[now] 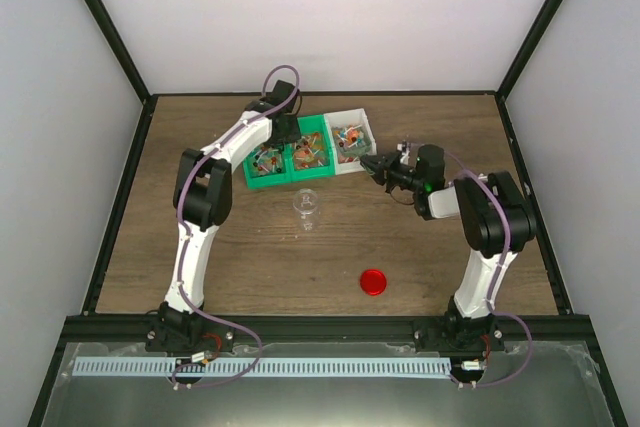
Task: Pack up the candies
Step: Scoop the fake candies from the storage box.
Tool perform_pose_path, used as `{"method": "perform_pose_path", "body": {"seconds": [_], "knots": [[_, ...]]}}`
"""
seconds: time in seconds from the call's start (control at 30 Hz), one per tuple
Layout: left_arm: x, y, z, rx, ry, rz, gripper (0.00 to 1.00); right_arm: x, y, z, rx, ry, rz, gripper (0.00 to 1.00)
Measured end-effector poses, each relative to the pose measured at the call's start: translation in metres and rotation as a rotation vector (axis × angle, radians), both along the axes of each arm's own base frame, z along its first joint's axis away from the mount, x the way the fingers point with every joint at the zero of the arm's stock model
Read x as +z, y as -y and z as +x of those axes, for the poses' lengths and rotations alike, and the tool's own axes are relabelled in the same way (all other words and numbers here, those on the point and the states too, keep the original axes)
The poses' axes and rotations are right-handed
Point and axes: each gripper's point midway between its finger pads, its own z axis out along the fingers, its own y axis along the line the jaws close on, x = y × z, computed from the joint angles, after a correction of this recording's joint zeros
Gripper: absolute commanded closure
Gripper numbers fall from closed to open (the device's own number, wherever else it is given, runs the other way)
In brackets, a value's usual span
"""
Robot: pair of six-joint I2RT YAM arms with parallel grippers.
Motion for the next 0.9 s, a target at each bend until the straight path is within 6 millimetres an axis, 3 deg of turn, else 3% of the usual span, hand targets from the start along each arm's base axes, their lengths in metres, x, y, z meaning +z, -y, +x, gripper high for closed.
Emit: {"method": "perform_pose_path", "body": {"seconds": [0.3, 0.57, 0.9], "knots": [[0.0, 0.0, 0.0, -0.001, 0.002, -0.006, 0.96, 0.022, -0.002, -0.004, 0.039, 0.068, 0.028, 0.99], [0.0, 0.0, -0.002, -0.006, 0.007, -0.01, 0.95, 0.018, 0.003, -0.014, 0.048, 0.059, 0.034, 0.99], [0.002, 0.0, -0.005, -0.023, 0.002, -0.012, 0.77, 0.042, -0.004, -0.029, 0.156, 0.17, 0.078, 0.99]]}}
